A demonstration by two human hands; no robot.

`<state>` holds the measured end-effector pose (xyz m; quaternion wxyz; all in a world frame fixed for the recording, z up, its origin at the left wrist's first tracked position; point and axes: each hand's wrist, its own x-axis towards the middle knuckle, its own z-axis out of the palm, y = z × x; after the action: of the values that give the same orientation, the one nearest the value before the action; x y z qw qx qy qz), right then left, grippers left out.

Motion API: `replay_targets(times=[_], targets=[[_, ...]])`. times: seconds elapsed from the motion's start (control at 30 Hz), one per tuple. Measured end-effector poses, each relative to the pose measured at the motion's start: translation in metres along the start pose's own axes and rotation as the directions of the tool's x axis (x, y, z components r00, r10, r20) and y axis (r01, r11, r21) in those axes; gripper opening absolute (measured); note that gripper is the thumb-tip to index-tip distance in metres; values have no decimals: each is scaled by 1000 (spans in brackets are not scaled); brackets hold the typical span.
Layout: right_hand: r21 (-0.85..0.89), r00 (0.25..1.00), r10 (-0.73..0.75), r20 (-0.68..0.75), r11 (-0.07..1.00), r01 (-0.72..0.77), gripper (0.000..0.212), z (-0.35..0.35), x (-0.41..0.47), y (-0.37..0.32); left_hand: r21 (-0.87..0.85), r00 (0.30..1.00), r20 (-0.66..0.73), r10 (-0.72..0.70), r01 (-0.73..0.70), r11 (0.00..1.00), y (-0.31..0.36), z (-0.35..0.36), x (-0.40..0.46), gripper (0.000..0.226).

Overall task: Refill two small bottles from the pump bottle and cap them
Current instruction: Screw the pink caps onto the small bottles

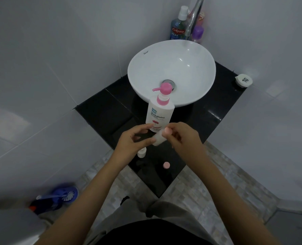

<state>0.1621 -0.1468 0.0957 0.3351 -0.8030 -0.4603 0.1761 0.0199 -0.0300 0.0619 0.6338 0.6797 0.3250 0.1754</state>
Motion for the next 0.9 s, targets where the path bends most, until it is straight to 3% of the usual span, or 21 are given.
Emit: replay_targets(times=[0.07,0.13,0.37,0.7,0.9], targets=[[-141,995,-71,65,987,80,24,9,1,8,12,998,-51,-26,27,1000,-7,-10,-5,41],[-216,985,-37,166,974,73,28,20,2,17,8,995,-84,-62,62,998,-15,-19,-11,37],[-321,934,38,356,943,84,36,54,3,36,24,987,-107,-119,123,992,-41,-27,-23,36],[-304,943,63,328,952,42,55,53,-3,39,99,986,-16,-165,166,981,-71,-17,-11,54],[-271,971,121,207,960,-62,56,41,-15,46,182,985,32,-170,161,970,-83,-9,-1,57]])
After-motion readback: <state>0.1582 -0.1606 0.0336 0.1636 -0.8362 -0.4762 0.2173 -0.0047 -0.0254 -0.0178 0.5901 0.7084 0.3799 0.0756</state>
